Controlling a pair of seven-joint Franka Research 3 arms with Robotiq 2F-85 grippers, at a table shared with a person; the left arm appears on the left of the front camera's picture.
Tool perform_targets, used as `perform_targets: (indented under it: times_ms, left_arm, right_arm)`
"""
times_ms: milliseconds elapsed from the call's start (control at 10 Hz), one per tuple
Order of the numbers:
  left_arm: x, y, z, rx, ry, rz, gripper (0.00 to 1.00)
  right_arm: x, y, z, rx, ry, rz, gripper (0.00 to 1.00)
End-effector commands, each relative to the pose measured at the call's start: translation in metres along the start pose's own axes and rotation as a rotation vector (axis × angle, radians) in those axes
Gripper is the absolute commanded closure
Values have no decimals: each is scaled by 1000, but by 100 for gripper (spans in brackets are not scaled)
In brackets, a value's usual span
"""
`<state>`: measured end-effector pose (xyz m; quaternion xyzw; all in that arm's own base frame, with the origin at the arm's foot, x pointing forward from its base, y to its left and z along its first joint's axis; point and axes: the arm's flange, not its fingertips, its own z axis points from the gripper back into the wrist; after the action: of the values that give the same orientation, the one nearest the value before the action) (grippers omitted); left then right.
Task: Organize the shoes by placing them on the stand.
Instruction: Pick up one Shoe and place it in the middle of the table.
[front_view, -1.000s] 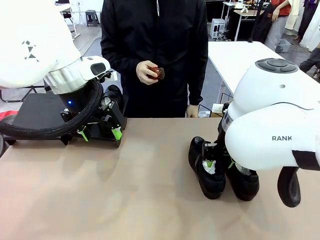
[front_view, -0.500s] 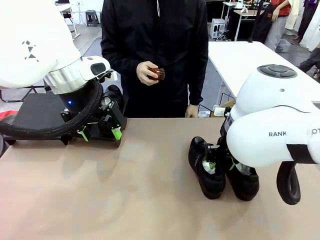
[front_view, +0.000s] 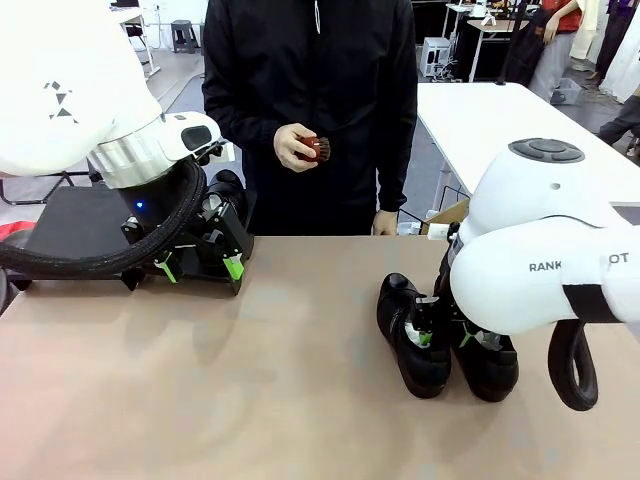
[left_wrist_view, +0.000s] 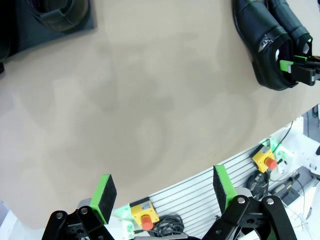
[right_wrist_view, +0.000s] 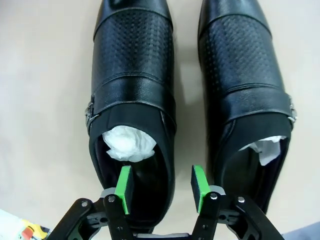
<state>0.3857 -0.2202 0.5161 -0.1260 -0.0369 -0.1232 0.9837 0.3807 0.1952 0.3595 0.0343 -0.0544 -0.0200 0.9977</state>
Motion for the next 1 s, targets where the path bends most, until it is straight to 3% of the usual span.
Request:
perform_targets:
  times_ms: [0,200,600,900]
  left_arm:
    - [-1,1,2,-1,-12,6,0]
    - [-1,1,2,-1,-12,6,0]
    - [-1,1,2,-1,-12,6,0]
    - [-1,1,2,-1,-12,6,0]
  right_arm:
    - [7,9,-8,-24,0,27,38]
    - [15,8,-11,-39,-29,35,38]
    - [23,7,-16,-65,-27,20,100]
    - [25,8,-19,-99,1,20,100]
